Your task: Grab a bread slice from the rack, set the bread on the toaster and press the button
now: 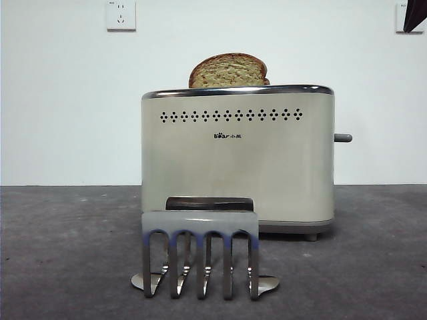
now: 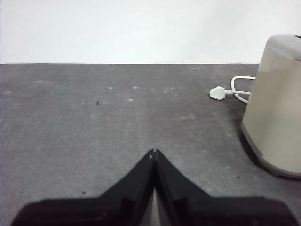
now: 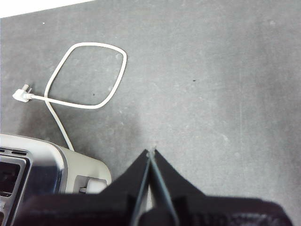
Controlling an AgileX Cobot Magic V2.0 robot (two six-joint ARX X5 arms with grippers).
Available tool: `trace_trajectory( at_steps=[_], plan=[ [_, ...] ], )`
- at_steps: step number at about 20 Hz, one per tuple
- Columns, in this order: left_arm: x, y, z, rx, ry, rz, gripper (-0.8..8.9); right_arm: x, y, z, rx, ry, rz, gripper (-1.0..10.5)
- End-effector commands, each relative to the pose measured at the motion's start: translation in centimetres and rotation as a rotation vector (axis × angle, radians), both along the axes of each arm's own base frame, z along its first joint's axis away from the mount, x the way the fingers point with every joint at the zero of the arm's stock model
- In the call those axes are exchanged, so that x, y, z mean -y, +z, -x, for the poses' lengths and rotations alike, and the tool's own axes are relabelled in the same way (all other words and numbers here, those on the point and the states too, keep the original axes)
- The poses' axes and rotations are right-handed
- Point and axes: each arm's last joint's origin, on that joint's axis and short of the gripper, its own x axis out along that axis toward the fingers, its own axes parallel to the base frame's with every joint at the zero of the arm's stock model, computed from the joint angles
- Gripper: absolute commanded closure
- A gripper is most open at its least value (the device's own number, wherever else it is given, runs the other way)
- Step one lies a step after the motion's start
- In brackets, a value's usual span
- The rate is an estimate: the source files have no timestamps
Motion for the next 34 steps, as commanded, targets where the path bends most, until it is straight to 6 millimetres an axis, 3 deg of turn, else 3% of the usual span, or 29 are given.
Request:
trace_trajectory(
  at_steps=[1, 11, 34],
  plan=[
    [-0.2, -1.0, 0.1, 0.004, 0.047, 0.007, 8.18, 0.0, -0.1, -0.2, 0.000, 0.004, 0.010, 9.5],
    [-0.1, -2.6, 0.7, -0.032, 0.050, 0.014, 8.17, 0.0, -0.1, -0.2, 0.000, 0.004, 0.010, 9.5],
    [-0.1, -2.6, 0.6, -0.038, 0.047, 0.000, 8.17, 0.0, -0.2, -0.2, -0.001, 0.005, 0.010, 9.5]
  ],
)
